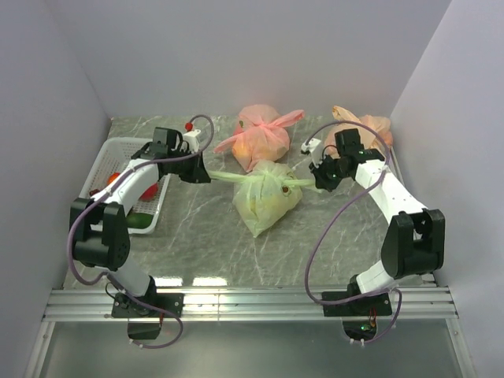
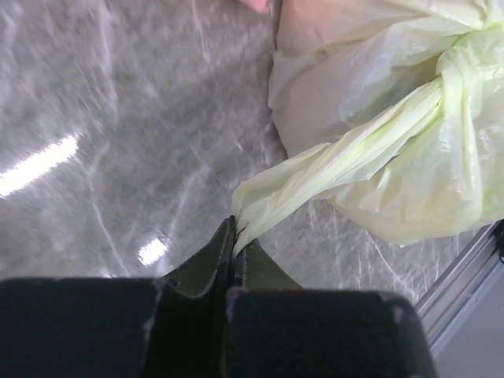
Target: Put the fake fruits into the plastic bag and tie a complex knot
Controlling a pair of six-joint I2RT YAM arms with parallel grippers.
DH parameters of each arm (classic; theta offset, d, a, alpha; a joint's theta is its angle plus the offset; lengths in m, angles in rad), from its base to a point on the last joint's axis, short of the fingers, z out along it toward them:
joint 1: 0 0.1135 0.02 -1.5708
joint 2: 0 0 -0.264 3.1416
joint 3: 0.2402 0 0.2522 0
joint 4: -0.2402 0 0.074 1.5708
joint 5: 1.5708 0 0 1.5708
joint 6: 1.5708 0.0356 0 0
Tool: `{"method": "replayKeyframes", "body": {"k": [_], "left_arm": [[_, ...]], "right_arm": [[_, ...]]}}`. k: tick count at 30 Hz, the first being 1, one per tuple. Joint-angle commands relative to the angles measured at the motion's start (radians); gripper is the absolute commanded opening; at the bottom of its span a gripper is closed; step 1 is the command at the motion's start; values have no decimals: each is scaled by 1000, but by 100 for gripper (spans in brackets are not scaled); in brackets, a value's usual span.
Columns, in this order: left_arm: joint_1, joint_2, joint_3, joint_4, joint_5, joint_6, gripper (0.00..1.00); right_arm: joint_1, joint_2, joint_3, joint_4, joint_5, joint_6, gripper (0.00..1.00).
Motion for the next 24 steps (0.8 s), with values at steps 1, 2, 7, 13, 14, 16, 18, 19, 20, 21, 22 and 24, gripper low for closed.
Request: {"method": "replayKeyframes", "body": {"k": [1,2,7,13,14,16,18,19,20,21,22,24], "left_arm": [[145,-58,121,-31,-211,86,0],[152,-64,138,-36,-211,86,0],[212,-107,150,-63,-200,117,0],[249,-110,37,-31,-234,165,0],[253,-108,29,-26,-240,174,0],[254,-98,24,-31,-232,195,0],[252,-85,41,-51,-196,203,0],[250,-78,52,-60,-174,217,0],[246,-70,69,-80,-156,224,0],[238,-58,95,-103,-108,235,0],[232,-55,106,-115,-88,237,0],[215,-58,123,-125,-50,234,2]], "right_arm": [[-125,-21,120,-116,305,-33,0],[-128,-24,163,-128,292,-35,0],[-152,-50,133,-158,294,-70,0],[-183,-14,-18,-52,343,-98,0],[-192,-8,-33,-39,344,-101,0],[-195,19,-24,-39,335,-107,0],[-194,38,20,-74,312,-98,0],[-189,48,40,-90,276,-93,0],[-186,60,89,-108,257,-84,0],[-173,86,116,-154,237,-81,0],[-168,95,140,-170,220,-72,0],[-159,105,200,-202,157,-53,0]]}}
